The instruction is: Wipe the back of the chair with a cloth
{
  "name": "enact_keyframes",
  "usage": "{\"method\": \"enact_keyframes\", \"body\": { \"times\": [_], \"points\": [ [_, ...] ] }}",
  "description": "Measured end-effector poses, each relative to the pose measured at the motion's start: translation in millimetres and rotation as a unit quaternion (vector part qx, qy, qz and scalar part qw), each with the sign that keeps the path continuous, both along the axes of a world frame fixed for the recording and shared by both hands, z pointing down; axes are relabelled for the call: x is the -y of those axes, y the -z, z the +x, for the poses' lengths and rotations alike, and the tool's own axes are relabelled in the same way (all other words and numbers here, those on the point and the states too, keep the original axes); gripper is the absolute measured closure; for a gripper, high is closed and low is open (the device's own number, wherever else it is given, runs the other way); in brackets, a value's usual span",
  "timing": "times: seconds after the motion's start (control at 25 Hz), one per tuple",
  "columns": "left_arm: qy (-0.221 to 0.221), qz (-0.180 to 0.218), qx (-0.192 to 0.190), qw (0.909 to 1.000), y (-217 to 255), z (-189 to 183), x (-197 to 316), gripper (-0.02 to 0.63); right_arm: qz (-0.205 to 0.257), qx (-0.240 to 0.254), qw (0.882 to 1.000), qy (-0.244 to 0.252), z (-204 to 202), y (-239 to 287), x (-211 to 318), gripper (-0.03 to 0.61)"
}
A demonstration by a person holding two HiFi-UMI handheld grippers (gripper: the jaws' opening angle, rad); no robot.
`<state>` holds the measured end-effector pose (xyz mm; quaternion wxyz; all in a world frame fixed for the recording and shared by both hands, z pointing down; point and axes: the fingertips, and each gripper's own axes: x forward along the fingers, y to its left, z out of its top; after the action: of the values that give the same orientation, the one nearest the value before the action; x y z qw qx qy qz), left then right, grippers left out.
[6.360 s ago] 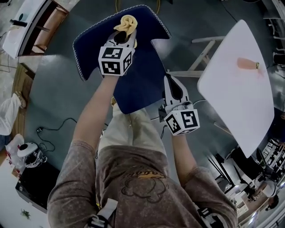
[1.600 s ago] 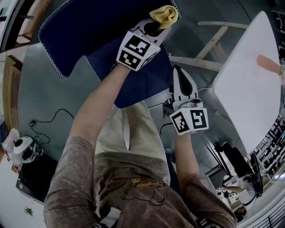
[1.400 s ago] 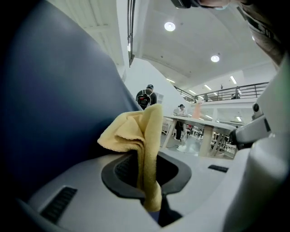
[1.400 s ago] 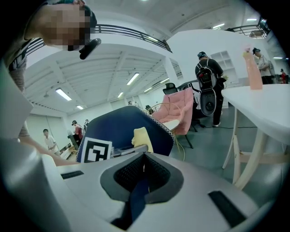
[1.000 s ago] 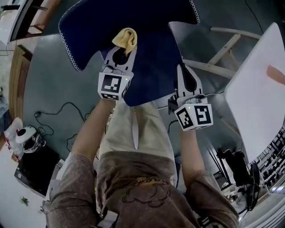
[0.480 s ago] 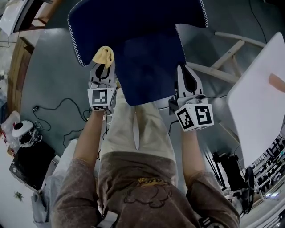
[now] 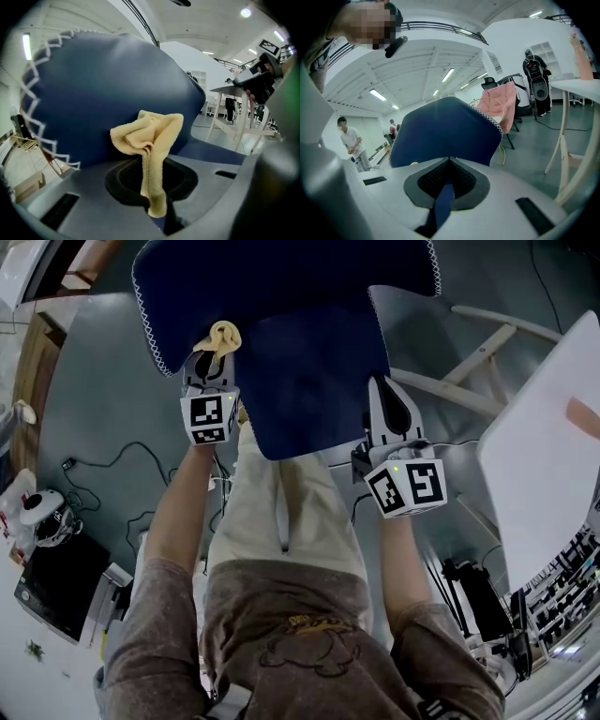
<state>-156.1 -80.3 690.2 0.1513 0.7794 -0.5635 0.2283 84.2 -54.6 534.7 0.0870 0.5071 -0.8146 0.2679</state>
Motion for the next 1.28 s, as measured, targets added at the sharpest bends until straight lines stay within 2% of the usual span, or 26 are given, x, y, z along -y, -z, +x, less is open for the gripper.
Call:
{"method": "enact_keyframes", "body": {
  "times": [0.36, 0.64, 1.28],
  "points": [
    [-0.048, -0.019, -0.042, 0.9978, -17, 58, 38, 0.557, -0.006, -0.003, 1.000, 0.000, 6, -2, -4, 0.554],
    [-0.082, -0.041, -0.073, 0.9931, -47, 123, 57, 0.557, -0.013, -0.002, 1.000, -0.005, 25, -19, -9, 0.554],
    [-0.156, -0.058, -0.101, 0.9808, -48, 245, 102, 0.557, -0.015, -0.009, 0.999, -0.033, 50, -9, -11, 0.552]
  ]
}}
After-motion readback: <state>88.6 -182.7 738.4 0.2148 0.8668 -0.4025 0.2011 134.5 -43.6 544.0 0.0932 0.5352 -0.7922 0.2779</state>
